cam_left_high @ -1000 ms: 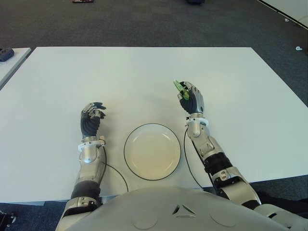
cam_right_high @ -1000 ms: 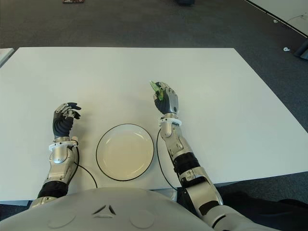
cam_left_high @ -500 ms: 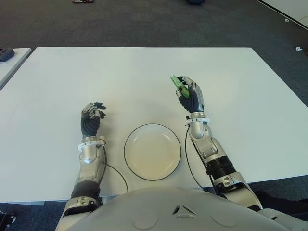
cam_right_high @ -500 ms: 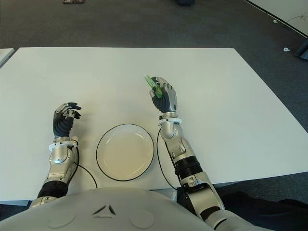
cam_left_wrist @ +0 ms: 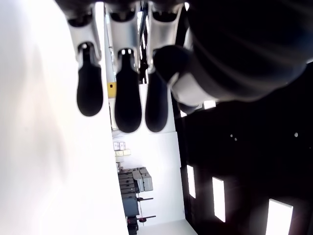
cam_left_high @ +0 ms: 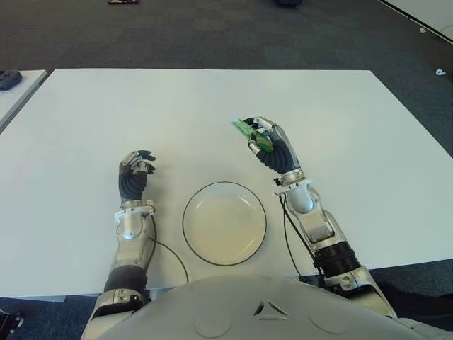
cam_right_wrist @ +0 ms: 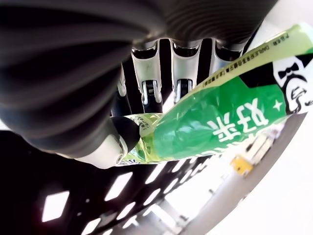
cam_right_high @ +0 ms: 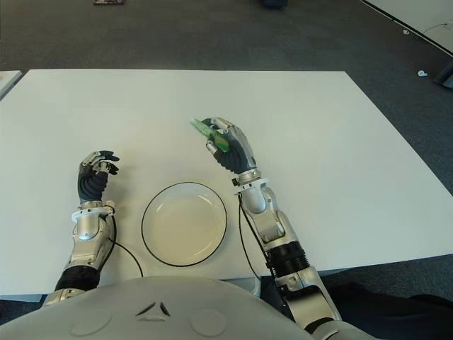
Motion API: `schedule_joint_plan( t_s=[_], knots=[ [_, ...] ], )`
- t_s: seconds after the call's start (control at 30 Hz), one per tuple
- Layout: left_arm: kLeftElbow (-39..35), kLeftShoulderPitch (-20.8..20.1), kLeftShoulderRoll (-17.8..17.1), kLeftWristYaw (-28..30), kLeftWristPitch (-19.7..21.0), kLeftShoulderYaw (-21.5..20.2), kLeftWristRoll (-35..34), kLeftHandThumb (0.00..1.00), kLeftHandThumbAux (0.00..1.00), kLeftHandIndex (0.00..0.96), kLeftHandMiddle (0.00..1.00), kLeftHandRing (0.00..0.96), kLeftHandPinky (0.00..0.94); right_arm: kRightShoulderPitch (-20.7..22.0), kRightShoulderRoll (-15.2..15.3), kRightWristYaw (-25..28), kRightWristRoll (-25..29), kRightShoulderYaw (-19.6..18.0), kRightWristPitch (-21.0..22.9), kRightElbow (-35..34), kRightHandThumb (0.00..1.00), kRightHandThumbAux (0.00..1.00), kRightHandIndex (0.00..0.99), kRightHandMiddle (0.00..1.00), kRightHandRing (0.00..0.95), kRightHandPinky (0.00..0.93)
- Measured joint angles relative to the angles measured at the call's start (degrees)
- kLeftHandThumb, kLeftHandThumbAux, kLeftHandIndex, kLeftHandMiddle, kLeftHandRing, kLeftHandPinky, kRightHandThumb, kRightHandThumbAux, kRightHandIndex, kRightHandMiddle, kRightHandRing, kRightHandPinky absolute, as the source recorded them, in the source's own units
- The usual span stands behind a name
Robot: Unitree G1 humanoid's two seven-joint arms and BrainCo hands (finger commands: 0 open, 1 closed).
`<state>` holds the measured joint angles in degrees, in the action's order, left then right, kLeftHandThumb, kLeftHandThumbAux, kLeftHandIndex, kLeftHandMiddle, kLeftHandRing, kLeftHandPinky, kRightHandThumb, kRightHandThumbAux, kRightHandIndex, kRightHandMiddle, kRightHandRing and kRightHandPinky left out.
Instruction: Put the toothpaste on the table into the plate.
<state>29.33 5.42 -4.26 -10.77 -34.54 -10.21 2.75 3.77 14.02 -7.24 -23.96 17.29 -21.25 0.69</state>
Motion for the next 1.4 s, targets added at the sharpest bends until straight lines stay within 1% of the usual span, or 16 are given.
schedule_joint_plan(
  t_s=[0.07, 0.3, 0.53, 0.8, 1.03, 1.2, 1.4],
  knots=[
    [0.0, 0.0, 0.0, 0.0, 0.3, 0.0, 0.1, 0.833, 0.679, 0.405, 0.493, 0.608, 0.583, -0.8, 0.8, 3.5, 1.9, 0.2, -0.2, -1.8, 0.709, 0.722, 0.439, 0.883, 0.877, 0.857],
    [-0.1, 0.0, 0.0, -0.5, 1.3, 0.0, 0.5, 0.833, 0.68, 0.405, 0.492, 0.609, 0.592, -1.6, 5.4, 19.4, 10.7, 1.7, 1.1, -7.8, 0.712, 0.719, 0.439, 0.89, 0.881, 0.88],
    [-0.1, 0.0, 0.0, -0.8, 1.4, 0.1, 0.6, 0.833, 0.68, 0.406, 0.491, 0.609, 0.589, -1.6, 6.9, 28.4, 15.6, 2.8, 2.1, -9.8, 0.715, 0.717, 0.441, 0.887, 0.881, 0.883],
    [-0.2, 0.1, 0.0, -0.8, 1.7, 0.1, 0.6, 0.833, 0.68, 0.404, 0.492, 0.606, 0.579, -1.7, 7.5, 34.8, 17.6, 4.3, 0.6, -9.0, 0.718, 0.716, 0.441, 0.883, 0.881, 0.885],
    [-0.3, 0.1, 0.0, -0.8, 1.7, 0.1, 0.4, 0.834, 0.679, 0.407, 0.489, 0.602, 0.574, -1.6, 8.7, 39.1, 17.2, 5.6, 1.3, -9.1, 0.722, 0.714, 0.442, 0.88, 0.879, 0.888],
    [-0.3, 0.1, 0.0, -0.8, 1.7, 0.1, 0.2, 0.835, 0.679, 0.41, 0.487, 0.604, 0.582, -1.6, 9.6, 40.6, 15.1, 6.6, 2.7, -9.6, 0.723, 0.713, 0.442, 0.872, 0.881, 0.892],
    [-0.3, 0.2, 0.0, -0.8, 1.7, 0.1, 0.2, 0.834, 0.679, 0.408, 0.488, 0.603, 0.579, -1.6, 10.4, 41.2, 11.4, 7.6, 2.9, -9.7, 0.721, 0.712, 0.44, 0.854, 0.865, 0.874]
  ],
)
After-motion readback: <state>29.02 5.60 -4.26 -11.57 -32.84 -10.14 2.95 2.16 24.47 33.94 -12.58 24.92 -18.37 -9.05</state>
